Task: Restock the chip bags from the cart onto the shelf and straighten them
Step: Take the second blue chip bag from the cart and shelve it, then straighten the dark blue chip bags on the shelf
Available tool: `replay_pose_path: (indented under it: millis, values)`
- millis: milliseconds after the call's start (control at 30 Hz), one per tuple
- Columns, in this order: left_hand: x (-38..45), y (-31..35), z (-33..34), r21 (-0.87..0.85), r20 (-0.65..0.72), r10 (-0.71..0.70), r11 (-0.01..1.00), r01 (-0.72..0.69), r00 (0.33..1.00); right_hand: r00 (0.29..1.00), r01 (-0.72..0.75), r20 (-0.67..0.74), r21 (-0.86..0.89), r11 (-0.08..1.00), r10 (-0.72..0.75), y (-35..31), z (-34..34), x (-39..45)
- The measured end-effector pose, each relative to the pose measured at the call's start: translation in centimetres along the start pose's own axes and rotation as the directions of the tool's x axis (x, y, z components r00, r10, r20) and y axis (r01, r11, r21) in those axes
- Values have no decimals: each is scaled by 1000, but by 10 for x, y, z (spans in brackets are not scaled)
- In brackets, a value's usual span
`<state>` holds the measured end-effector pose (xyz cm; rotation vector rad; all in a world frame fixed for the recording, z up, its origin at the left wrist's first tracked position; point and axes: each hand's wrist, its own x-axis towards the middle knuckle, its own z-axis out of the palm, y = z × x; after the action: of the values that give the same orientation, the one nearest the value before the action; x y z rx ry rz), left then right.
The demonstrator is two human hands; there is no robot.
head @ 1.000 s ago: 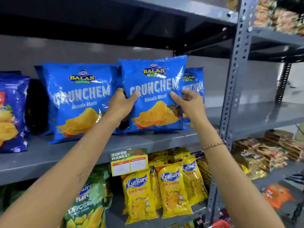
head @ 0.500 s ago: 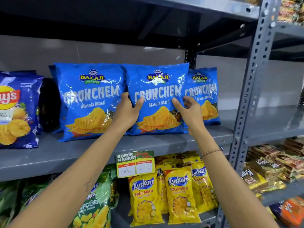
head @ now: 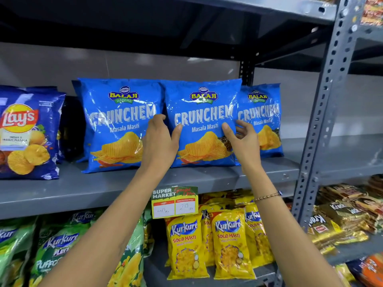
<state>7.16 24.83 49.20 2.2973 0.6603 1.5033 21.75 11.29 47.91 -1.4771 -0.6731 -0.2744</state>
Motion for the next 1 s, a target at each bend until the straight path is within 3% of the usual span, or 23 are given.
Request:
replay_pose_path:
  millis: [100, 200, 267, 433, 567, 700, 800, 933, 1000]
  values:
    - [-5, 5, -7, -36, -29, 40, 999, -41, 999, 990, 59, -126, -23, 998, -61, -6, 1, -10]
    - [-10, 10, -17, -97, 29, 66, 993, -63, 997, 919, 221, -331, -24, 975, -216, -20, 8, -31]
    - [-15, 11, -26, -149, 39, 66, 987, -59, 997, 900, 287, -353, 39, 957, -255, -34, 18, -49]
    - [-22, -7, -66, -265, -8, -38, 964, 35, 999, 957, 287, -14, 176, 942, -289, -62, 68, -93]
    - [-25, -52, -117, -272, -28, -48, 962, 39, 998, 916, 266, 243, 229, 937, -319, -84, 123, -118]
    - [-23, -110, -175, -293, -11, -138, 947, 129, 990, 848, 121, 476, 254, 960, -233, -103, 184, -135]
    - [-20, -148, -210, -321, -35, -214, 927, 192, 976, 825, 92, 535, 197, 976, -185, -111, 223, -145]
    - [-8, -196, -242, -178, -86, -310, 940, 292, 947, 827, 56, 555, 83, 995, -93, -117, 264, -152]
    - [-2, -213, -252, -87, -21, -352, 933, 349, 936, 802, 54, 597, -8, 999, -38, -118, 281, -155]
